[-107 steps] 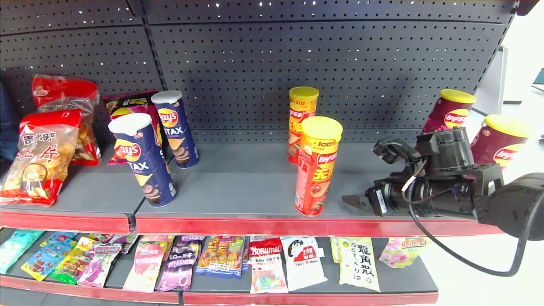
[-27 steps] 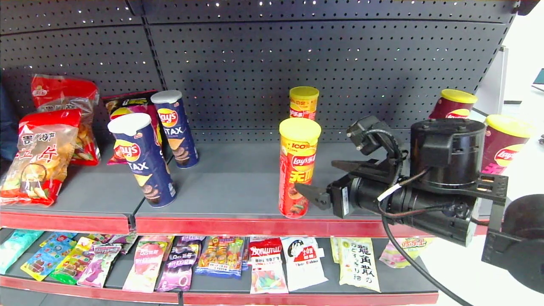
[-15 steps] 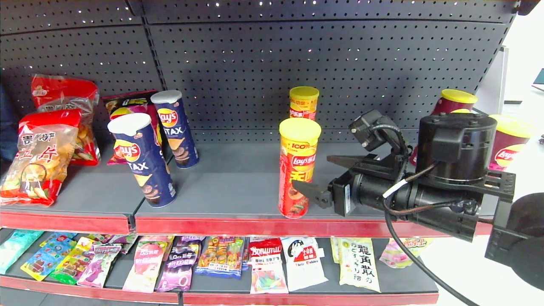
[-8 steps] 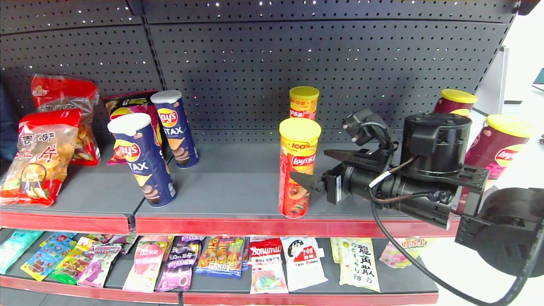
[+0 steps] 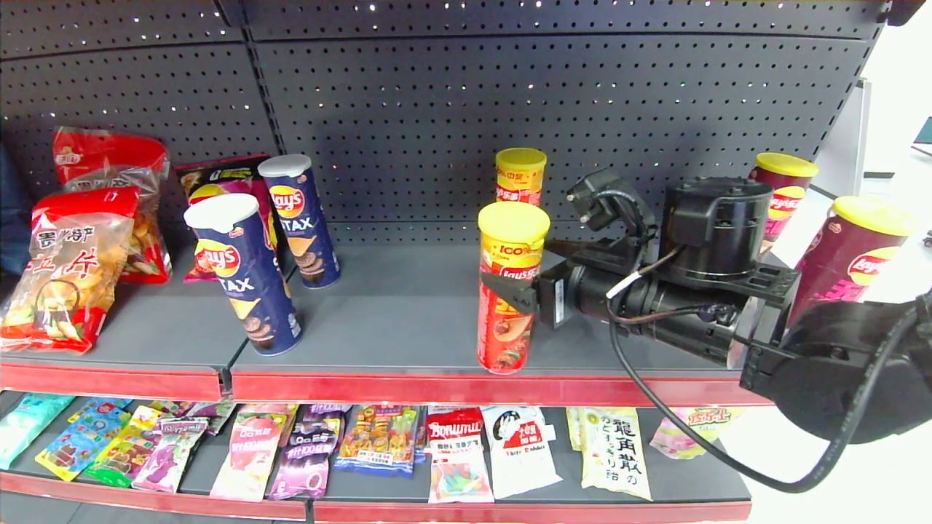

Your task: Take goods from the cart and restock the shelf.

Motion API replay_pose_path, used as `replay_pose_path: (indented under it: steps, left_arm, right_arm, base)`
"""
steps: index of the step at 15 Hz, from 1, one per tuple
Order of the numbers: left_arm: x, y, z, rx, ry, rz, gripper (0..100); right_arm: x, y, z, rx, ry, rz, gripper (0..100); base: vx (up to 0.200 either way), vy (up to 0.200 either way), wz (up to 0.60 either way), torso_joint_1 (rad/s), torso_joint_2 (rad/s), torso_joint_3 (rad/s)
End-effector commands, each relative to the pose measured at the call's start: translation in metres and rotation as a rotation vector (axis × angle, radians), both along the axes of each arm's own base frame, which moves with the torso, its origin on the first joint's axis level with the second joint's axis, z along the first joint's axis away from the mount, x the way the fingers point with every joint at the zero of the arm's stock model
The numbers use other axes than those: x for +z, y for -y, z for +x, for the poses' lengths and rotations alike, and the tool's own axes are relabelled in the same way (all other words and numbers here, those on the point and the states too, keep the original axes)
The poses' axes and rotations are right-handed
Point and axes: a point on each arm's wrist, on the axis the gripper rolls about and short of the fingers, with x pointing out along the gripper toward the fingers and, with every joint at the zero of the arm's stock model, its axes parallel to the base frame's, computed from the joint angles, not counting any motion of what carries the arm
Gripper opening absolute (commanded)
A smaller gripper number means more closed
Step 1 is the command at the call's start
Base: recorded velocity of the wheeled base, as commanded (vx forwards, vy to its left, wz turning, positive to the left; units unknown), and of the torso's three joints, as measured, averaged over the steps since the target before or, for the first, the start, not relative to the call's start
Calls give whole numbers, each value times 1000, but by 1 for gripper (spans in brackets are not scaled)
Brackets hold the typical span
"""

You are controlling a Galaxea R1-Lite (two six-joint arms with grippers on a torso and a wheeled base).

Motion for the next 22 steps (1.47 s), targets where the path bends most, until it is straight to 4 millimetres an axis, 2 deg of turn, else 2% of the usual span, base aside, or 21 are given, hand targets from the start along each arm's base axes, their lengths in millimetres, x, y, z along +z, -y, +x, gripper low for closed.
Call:
replay_pose_path:
  steps: [1,4,5,13,14,18,22]
  left_arm:
    - [0,0,0,1,-1,0,100]
    - [0,0,0,1,-1,0,100]
    - [0,0,0,1,-1,0,100]
    - [0,0,0,1,-1,0,100]
    - [0,0,0,1,-1,0,100]
    - [0,0,0,1,-1,0,100]
    - [0,0,0,1,-1,0,100]
  right_arm:
    - [-3,-8,1,2,-1,-6,100]
    - [-3,-17,0,-3,1,-6,100]
    - [-5,-26,1,0,4,-5,100]
    - [-10,-36,16,-56,12,-11,100]
    - [-13,-37,18,-69,10,-16,0]
    - [-10,-39,14,-68,17,-12,0]
    - [5,-44,-4,-160,55,-5,0]
  base:
    - [0,0,0,0,0,0]
    - [0,0,0,0,0,0]
    - [0,0,0,0,0,0]
    - [0,0,0,0,0,0]
    - [0,0,0,0,0,0]
    - [0,0,0,0,0,0]
    - [0,0,0,0,0,0]
